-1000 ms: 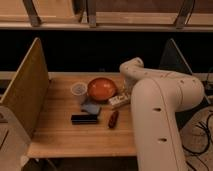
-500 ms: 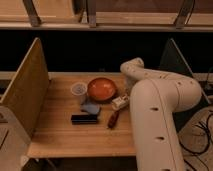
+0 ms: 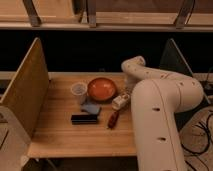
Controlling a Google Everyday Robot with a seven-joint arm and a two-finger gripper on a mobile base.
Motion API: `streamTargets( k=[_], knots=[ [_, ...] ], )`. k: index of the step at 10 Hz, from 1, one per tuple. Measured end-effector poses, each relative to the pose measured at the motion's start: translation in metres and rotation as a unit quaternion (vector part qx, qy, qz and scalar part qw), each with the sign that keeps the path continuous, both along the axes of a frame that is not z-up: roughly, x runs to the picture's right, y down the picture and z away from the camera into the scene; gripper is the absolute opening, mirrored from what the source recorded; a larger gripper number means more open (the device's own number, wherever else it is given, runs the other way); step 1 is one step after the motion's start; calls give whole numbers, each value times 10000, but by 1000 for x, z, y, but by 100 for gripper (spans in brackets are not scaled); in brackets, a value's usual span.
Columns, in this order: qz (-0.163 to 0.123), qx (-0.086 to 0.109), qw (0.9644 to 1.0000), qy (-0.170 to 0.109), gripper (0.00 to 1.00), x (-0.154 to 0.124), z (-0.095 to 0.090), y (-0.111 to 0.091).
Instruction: Stand the bottle upright
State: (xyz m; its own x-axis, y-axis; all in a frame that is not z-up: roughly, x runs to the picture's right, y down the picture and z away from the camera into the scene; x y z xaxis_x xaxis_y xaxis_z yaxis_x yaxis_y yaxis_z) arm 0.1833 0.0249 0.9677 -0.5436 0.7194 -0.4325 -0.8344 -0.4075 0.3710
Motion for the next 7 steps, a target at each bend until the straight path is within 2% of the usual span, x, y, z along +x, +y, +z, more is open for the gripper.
streamTargets(
  k=[3, 5, 7],
  knots=[
    [-110, 277, 9996, -24, 0, 3, -10, -21],
    [-385, 685, 9969, -96, 0, 3, -27, -52],
    [-596, 1039, 9924, -273, 0, -4, -43, -73]
  ],
)
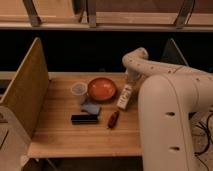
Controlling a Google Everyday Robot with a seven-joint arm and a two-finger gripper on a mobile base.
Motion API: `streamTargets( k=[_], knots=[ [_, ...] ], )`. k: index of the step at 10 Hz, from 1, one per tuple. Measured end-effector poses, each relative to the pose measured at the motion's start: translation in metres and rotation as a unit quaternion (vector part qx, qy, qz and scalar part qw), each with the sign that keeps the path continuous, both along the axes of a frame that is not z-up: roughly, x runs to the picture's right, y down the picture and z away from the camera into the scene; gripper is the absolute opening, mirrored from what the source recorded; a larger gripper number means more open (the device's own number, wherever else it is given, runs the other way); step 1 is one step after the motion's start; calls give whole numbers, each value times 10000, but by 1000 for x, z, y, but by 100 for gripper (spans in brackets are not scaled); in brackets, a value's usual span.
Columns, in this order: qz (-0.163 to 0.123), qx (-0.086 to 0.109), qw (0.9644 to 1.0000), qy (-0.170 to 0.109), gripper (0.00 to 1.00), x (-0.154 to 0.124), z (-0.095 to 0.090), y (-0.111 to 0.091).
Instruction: Stand the bottle upright
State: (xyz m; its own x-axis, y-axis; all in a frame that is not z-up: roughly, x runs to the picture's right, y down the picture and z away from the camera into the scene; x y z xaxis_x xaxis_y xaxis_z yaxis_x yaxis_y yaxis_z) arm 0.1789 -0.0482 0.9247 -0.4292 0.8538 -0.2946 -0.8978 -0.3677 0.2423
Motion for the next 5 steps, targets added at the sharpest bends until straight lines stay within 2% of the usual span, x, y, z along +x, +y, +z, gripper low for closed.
streamTargets(
  k=[1, 2, 5],
  knots=[
    [-113, 191, 9997, -135, 0, -6, -10, -9],
    [-170, 299, 9991, -232, 0, -10, -16, -12],
    [-430, 682, 9950, -592, 0, -27, -39, -26]
  ],
)
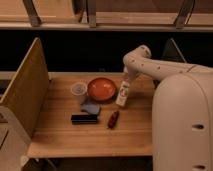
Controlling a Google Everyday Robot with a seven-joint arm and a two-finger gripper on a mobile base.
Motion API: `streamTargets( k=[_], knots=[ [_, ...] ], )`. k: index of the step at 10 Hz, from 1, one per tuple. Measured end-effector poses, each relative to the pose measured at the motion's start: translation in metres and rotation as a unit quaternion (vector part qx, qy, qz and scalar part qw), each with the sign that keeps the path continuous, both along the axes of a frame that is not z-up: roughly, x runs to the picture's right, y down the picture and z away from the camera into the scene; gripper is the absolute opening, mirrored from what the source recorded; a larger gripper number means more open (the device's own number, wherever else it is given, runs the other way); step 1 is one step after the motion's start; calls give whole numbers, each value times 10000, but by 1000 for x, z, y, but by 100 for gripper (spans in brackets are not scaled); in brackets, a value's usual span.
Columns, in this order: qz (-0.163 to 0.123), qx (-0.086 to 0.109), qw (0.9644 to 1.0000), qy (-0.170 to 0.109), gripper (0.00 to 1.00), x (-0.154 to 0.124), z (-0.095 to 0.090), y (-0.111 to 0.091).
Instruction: Stand the bottle upright
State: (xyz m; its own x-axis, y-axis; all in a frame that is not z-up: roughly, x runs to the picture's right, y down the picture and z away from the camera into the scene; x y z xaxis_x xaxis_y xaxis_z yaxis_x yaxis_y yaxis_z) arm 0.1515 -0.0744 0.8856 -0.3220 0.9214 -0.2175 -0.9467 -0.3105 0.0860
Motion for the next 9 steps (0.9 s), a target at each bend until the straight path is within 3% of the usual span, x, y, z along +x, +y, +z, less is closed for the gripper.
streamTargets(
  k=[4, 7, 9],
  knots=[
    [-679, 441, 9966, -145, 0, -12, -29, -19],
    [-1211, 652, 9903, -185, 0, -7, -34, -14],
    [-1416, 830, 9862, -201, 0, 2, -31, -10]
  ],
)
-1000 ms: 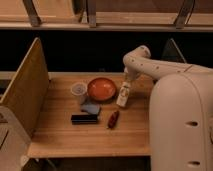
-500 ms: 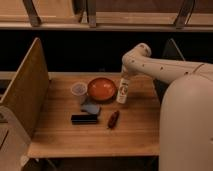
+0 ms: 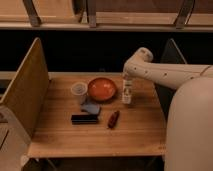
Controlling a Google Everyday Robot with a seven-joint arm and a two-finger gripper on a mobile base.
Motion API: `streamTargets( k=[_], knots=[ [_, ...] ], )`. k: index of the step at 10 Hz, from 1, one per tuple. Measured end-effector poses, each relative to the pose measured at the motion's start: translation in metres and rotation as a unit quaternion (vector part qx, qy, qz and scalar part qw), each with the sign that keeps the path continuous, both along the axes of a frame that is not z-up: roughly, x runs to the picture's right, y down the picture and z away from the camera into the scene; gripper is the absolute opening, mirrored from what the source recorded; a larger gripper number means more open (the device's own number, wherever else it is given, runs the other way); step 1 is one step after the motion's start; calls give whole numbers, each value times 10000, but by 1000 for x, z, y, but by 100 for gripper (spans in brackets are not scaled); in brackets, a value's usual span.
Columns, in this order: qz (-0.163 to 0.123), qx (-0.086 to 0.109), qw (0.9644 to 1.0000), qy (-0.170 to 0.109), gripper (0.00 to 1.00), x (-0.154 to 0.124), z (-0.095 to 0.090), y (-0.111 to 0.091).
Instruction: Stand the bottle upright
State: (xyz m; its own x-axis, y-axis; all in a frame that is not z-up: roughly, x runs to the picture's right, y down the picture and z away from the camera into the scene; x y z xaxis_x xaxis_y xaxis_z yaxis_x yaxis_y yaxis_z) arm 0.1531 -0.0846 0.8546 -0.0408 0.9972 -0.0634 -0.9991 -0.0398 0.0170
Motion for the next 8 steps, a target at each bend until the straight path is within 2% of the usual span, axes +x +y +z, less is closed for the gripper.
streamTargets(
  k=[2, 4, 8],
  knots=[
    [-114, 226, 9996, -126, 0, 7, 3, 1],
    [-248, 483, 9978, -380, 0, 5, 5, 1],
    [-779, 673, 9913, -821, 0, -18, 11, 15]
  ],
)
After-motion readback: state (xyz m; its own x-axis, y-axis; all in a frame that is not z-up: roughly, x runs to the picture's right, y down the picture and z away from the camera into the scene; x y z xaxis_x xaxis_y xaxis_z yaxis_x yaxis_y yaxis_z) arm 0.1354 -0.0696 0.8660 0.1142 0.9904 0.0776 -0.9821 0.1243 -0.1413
